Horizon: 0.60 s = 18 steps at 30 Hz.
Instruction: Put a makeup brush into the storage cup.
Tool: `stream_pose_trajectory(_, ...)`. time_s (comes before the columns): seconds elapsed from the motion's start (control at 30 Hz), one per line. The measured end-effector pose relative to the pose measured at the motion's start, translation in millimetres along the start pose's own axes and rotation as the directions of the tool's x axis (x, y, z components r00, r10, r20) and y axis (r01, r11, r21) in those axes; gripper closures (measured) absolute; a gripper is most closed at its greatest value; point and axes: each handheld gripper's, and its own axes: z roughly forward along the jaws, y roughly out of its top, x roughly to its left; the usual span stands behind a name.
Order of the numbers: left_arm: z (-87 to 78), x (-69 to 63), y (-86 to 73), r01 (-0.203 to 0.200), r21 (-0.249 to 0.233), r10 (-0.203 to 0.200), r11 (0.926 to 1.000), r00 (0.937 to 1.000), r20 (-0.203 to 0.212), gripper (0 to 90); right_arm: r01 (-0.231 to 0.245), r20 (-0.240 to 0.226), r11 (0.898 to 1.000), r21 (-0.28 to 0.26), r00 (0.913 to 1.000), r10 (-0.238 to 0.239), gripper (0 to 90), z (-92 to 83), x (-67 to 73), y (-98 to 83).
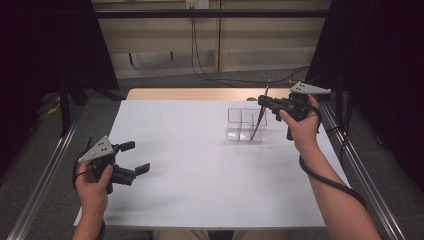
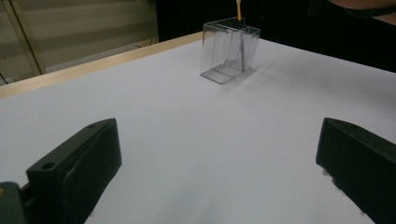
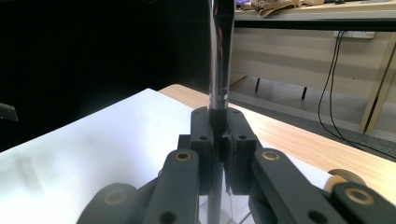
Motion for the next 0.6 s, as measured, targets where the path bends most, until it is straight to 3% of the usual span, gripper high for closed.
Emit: stream_pose_trajectory(0.6, 0.0, 0.7, -1.0, 0.003, -0.001, -0.003, 1.0000, 1.0000, 0.004, 0.2, 0.001, 0.053, 1.000, 0.011, 0.9986, -0.001, 84.7, 7.3, -7.3, -5.6)
